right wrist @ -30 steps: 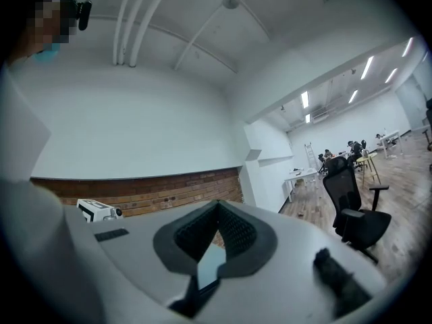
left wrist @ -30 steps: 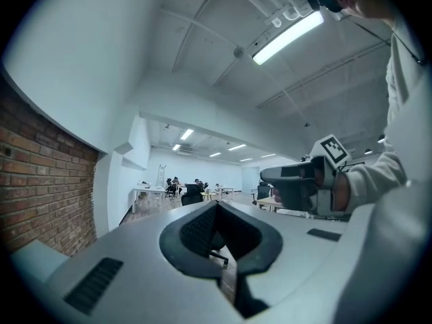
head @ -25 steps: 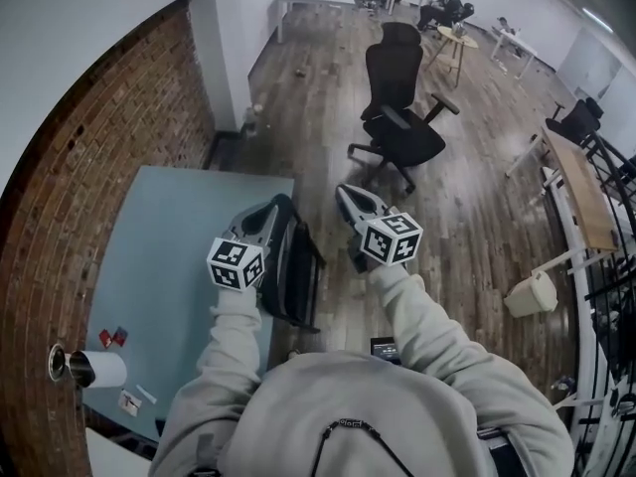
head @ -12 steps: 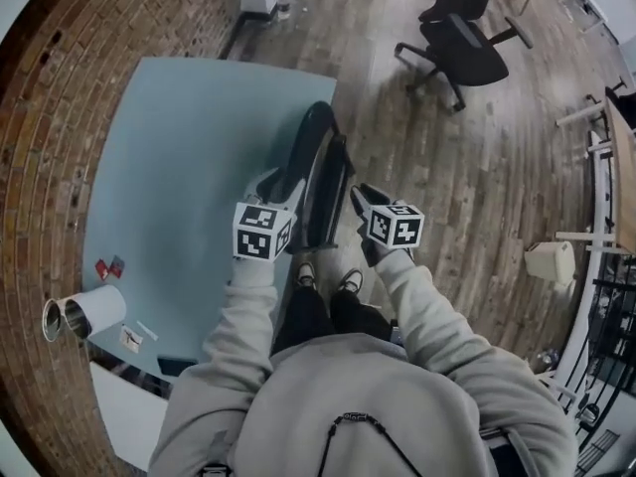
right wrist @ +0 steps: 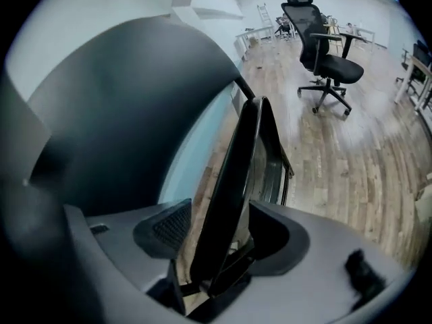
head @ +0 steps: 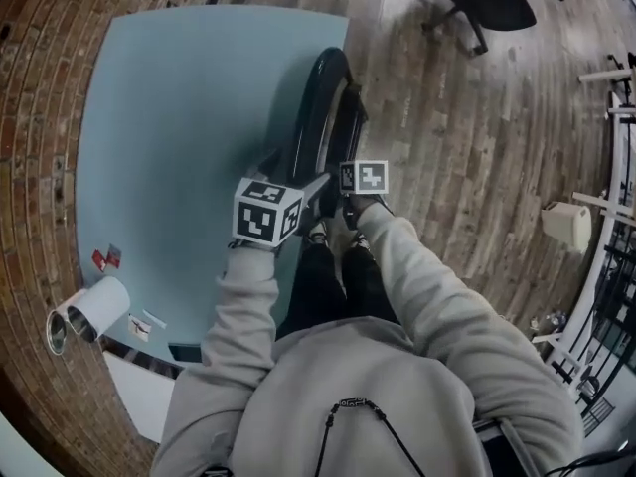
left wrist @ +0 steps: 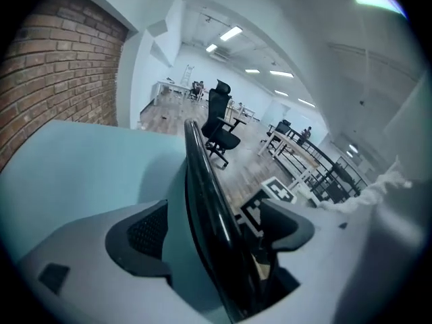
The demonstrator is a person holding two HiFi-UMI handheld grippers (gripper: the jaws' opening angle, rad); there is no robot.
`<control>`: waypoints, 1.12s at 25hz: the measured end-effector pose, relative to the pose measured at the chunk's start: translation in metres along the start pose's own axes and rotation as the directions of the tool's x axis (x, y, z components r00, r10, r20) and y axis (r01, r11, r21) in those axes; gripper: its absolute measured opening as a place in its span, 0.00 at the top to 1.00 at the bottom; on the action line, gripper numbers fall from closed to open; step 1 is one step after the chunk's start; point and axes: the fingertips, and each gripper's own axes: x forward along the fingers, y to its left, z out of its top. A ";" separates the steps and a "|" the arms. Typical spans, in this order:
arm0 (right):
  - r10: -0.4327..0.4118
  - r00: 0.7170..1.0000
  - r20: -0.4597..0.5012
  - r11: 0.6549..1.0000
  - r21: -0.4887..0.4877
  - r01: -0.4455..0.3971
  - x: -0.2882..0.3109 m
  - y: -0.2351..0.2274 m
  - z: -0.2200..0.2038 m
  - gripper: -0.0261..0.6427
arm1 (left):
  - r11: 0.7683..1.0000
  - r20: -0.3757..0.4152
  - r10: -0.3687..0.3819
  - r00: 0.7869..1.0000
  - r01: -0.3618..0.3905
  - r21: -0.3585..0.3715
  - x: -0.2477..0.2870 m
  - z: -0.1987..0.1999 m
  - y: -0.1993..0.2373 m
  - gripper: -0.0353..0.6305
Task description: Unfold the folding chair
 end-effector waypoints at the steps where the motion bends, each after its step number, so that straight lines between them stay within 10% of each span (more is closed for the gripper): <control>1: -0.024 1.000 -0.007 1.000 0.002 0.024 0.011 -0.003 0.003 0.58 | 1.000 -0.023 0.008 1.000 -0.007 0.010 0.007 -0.005 0.002 0.32; 5: -0.221 0.972 -0.079 0.975 -0.034 0.219 0.035 -0.040 0.000 0.58 | 1.000 -0.076 0.009 0.997 -0.007 0.015 0.024 -0.017 -0.001 0.37; 8: -0.092 0.993 -0.080 0.996 -0.011 0.091 0.064 -0.018 0.003 0.59 | 1.000 -0.118 0.012 0.993 -0.010 0.022 0.029 -0.022 -0.006 0.66; 12: -0.073 0.988 -0.133 0.996 -0.066 0.065 0.081 -0.016 -0.002 0.64 | 0.992 -0.163 0.109 0.981 -0.097 0.077 0.031 -0.021 0.000 0.78; 28: 0.034 0.995 -0.097 0.999 0.001 -0.034 0.017 -0.083 -0.017 0.71 | 0.997 -0.160 0.079 0.984 -0.075 0.033 0.049 -0.012 -0.059 0.80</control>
